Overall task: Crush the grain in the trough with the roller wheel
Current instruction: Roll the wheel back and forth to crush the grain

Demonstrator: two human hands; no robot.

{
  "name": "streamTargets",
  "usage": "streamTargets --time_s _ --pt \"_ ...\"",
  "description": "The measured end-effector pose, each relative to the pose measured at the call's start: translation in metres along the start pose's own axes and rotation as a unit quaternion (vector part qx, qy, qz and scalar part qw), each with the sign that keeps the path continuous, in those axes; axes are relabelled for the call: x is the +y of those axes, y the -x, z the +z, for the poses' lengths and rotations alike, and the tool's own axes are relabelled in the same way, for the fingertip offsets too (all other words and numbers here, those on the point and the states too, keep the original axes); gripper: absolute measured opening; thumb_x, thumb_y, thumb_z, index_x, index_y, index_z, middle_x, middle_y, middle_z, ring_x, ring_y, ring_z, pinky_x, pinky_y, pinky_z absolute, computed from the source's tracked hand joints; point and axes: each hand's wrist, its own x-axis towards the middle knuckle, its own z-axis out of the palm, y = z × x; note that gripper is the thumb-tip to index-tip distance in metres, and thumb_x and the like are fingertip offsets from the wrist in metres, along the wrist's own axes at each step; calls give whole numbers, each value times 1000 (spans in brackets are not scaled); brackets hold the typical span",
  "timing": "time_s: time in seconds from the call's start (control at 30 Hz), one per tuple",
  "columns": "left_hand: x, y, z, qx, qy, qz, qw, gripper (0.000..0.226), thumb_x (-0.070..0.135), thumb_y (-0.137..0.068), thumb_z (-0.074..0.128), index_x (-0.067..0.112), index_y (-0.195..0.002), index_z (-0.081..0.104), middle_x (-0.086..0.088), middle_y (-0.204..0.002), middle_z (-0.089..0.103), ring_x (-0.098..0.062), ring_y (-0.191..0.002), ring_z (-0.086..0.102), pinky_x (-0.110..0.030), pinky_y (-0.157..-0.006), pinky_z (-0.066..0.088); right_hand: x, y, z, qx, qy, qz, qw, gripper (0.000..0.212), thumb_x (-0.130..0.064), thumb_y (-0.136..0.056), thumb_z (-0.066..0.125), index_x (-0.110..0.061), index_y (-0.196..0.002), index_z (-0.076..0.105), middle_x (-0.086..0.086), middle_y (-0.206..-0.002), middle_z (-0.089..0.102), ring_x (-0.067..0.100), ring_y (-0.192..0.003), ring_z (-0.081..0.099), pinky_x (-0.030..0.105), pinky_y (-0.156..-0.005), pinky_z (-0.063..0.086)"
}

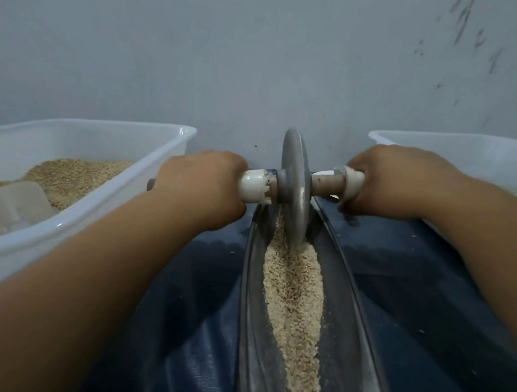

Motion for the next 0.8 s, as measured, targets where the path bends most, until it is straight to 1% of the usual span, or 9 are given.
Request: streamTargets --time_s 0.07,0.17,0.23,0.43,0.5,0.57,0.63,0.73,0.8 --pt "-2 -2 -2 -40 19 -2 999 22 25 -72 67 29 -73 46 4 -81 60 -20 -75 59 -30 -63 41 -2 0 -3 -29 6 -5 1000 24 -42 -64 81 -28 -73 64 -10 -60 62 9 -55 56 24 -49 35" --pt "-6 -3 -11 -190 55 35 980 22 26 -67 76 28 -73 54 6 -75 62 -13 -68 59 -25 -56 40 -1 6 -14 -227 -56 2 972 30 -40 -65 85 -23 -81 66 -5 -49 63 12 -41 59 19 -43 43" --pt "-6 -3 -15 -219 52 53 973 21 27 -66 77 28 -73 56 8 -71 61 -9 -64 58 -24 -52 37 1 10 -17 -270 -73 7 960 34 -41 -64 86 -22 -84 66 -3 -51 64 13 -42 60 22 -46 46" --pt "-2 -5 -4 -49 29 12 998 23 26 -71 68 30 -69 45 4 -80 61 -19 -74 59 -29 -63 41 0 1 1 -13 9 4 1000 24 -41 -65 80 -28 -73 62 -7 -67 65 13 -63 60 26 -55 41" --pt "-4 -6 -5 -108 46 15 993 25 25 -70 72 29 -70 47 3 -79 61 -19 -72 60 -28 -62 41 0 1 -1 -43 13 -2 999 25 -41 -65 81 -28 -73 62 -8 -65 65 12 -61 60 25 -53 39" --pt "-5 -7 -9 -188 60 29 980 22 24 -68 75 26 -72 53 3 -74 62 -15 -65 60 -25 -55 40 -1 4 -4 -137 -5 -8 990 27 -41 -66 84 -26 -73 62 -7 -56 64 12 -50 61 22 -48 39" --pt "-5 -7 -10 -214 65 35 974 20 25 -67 76 25 -74 57 3 -69 63 -14 -59 61 -23 -50 38 -1 7 -3 -183 -15 1 983 26 -39 -68 82 -25 -74 62 -5 -51 63 12 -42 58 20 -46 39" --pt "-5 -9 -5 -148 58 39 987 22 28 -67 74 27 -70 53 5 -71 59 -13 -64 57 -25 -53 37 1 7 11 -66 9 -14 998 16 -35 -69 73 -29 -75 60 -5 -61 63 14 -54 59 24 -52 39" --pt "-5 -9 -1 -101 50 36 993 23 31 -68 73 29 -68 50 7 -71 58 -12 -64 55 -26 -54 36 0 8 17 7 29 -27 999 30 -39 -69 68 -54 -87 48 -8 -63 59 11 -58 55 24 -52 38"
